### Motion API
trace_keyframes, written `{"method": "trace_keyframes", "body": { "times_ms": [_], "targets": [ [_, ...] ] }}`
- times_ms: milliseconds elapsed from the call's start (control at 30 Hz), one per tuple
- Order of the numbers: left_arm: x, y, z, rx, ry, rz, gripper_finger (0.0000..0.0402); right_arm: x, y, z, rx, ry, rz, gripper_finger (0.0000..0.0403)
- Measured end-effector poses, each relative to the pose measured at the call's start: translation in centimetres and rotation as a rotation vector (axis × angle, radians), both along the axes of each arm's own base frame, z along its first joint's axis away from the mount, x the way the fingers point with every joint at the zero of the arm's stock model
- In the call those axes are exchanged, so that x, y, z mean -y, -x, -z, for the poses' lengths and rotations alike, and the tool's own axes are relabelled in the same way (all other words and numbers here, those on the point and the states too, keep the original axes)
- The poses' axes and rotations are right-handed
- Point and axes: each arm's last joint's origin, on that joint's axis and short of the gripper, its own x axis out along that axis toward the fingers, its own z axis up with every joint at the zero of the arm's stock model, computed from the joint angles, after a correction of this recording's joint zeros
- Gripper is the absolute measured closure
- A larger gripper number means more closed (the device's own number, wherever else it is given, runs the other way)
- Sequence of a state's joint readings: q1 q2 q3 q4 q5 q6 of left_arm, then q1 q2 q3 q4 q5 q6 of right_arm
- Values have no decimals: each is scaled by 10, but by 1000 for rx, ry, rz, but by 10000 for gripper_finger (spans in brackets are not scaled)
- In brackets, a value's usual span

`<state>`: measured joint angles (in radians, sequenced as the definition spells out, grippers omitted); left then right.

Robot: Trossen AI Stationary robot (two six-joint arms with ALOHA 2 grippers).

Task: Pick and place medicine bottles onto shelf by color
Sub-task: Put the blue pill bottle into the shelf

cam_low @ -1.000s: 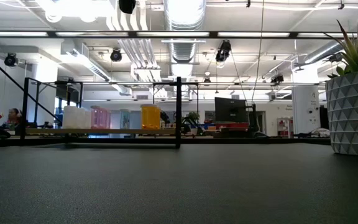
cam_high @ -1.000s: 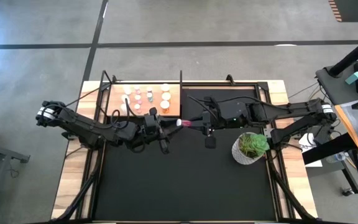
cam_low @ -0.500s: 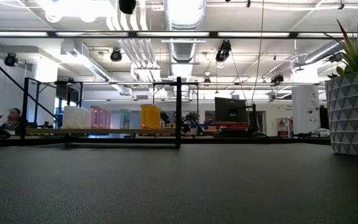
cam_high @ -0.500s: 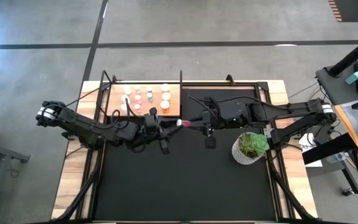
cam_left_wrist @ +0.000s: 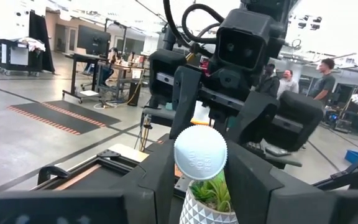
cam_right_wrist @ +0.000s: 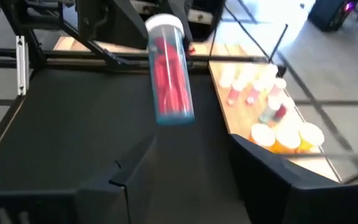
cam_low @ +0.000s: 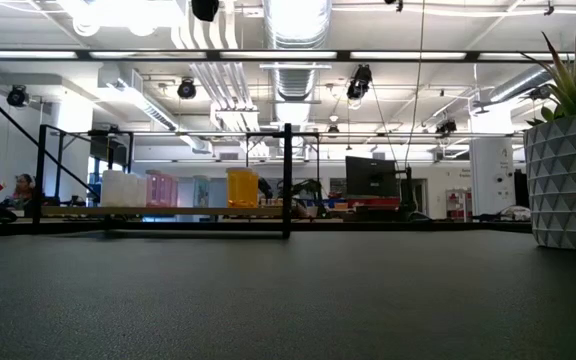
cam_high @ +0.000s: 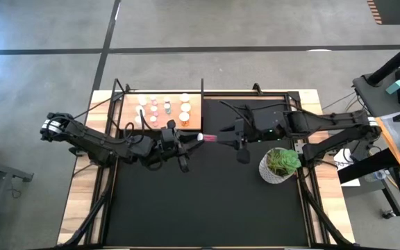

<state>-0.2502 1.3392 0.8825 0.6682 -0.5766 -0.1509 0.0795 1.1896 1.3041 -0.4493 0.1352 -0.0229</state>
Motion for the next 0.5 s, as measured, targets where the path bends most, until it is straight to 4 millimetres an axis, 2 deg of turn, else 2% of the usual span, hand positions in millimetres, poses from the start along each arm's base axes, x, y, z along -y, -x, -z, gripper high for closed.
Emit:
{"method": "trace_keyframes", "body": {
  "times_ms": [133, 300, 433, 500],
  "targets": [
    [-4, -1, 0, -6, -8, -16, 296, 2, 22, -7, -41, -50, 26, 196],
    [-19, 1, 0, -55, -6, -88, 296, 4, 51, -18, -38, -105, 53, 187],
    [-36, 12, -6, -167, 47, -132, 296, 6, 72, -26, -24, -102, 50, 186],
    [-46, 24, -10, -230, 108, -161, 296, 6, 81, -28, -28, -88, 44, 187]
  ]
}}
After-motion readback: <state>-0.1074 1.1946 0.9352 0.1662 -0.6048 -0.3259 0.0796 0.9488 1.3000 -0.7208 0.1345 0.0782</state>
